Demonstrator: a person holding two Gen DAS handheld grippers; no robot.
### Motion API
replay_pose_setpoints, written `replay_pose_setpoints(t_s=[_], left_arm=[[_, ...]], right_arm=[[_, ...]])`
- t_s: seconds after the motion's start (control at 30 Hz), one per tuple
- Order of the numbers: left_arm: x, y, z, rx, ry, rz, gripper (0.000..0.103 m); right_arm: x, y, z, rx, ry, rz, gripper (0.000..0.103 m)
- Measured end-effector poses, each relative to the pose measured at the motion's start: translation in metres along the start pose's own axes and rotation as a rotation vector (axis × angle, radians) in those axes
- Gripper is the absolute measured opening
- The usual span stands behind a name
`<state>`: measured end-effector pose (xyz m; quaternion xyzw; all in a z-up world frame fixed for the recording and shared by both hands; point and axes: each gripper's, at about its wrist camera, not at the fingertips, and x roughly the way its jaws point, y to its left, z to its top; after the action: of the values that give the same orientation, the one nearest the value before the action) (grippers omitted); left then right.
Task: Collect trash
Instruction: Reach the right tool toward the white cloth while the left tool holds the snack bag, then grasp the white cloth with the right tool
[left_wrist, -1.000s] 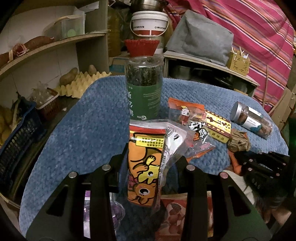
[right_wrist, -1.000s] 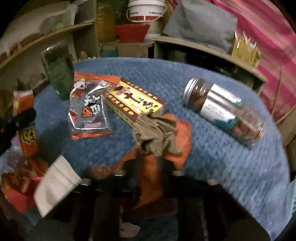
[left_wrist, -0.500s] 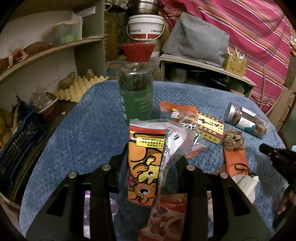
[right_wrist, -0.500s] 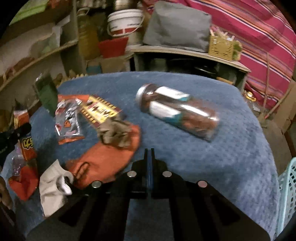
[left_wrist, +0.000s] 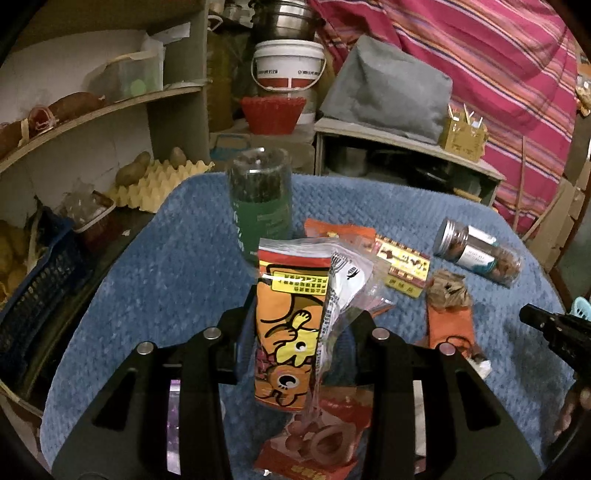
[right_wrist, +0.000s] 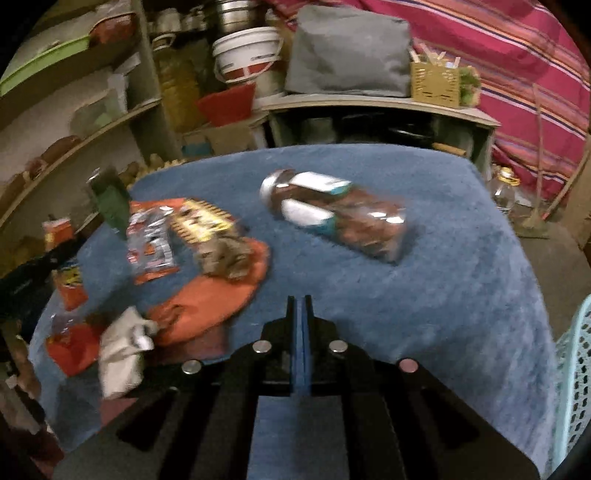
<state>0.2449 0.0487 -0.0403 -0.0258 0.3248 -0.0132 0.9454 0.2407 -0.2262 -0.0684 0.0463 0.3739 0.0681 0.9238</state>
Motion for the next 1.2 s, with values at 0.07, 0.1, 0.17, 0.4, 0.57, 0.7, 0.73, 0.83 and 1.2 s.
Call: replay_pose_setpoints(t_s=[0.07, 0.1, 0.17, 0.4, 0.57, 0.7, 0.73, 0.83, 1.2], left_arm=[[0.0, 0.0, -0.003, 0.019, 0.002, 0.009, 0.037], [-0.001, 0.001, -0.004, 0.03, 0.002, 0.013, 0.037], [-0.004, 0.003, -0.006, 0.044, 0.0, 0.017, 0.037], [-0.015, 0.027, -0.015, 0.038, 0.0, 0.025, 0.037], [-0.018, 0.046, -0.023, 0.006, 0.02, 0.025, 0.037], [-0.024, 0.055, -0.027, -0.005, 0.015, 0.024, 0.037], [-0.025, 0.055, -0.028, -0.006, 0.016, 0.023, 0.037], [-0.026, 0.056, -0.03, -0.004, 0.017, 0.025, 0.037], [-0.046, 0.023, -0.01, 0.001, -0.019, -0.021, 0.037]], right_arm=[[0.0, 0.019, -0.002, -0.038, 0.004, 0.014, 0.012], [0.0, 0.025, -0.003, -0.053, 0.003, 0.015, 0.032], [-0.006, 0.04, -0.007, -0.078, -0.017, 0.022, 0.063], [-0.023, 0.081, -0.022, -0.125, -0.048, 0.039, 0.063], [-0.008, 0.101, -0.033, -0.138, 0.003, 0.023, 0.063], [-0.004, 0.115, -0.038, -0.142, 0.011, 0.034, 0.052], [-0.004, 0.118, -0.039, -0.145, 0.011, 0.034, 0.038], [-0.006, 0.122, -0.04, -0.154, -0.012, 0.039, 0.024], [-0.063, 0.071, -0.017, -0.097, -0.178, 0.055, 0.014]])
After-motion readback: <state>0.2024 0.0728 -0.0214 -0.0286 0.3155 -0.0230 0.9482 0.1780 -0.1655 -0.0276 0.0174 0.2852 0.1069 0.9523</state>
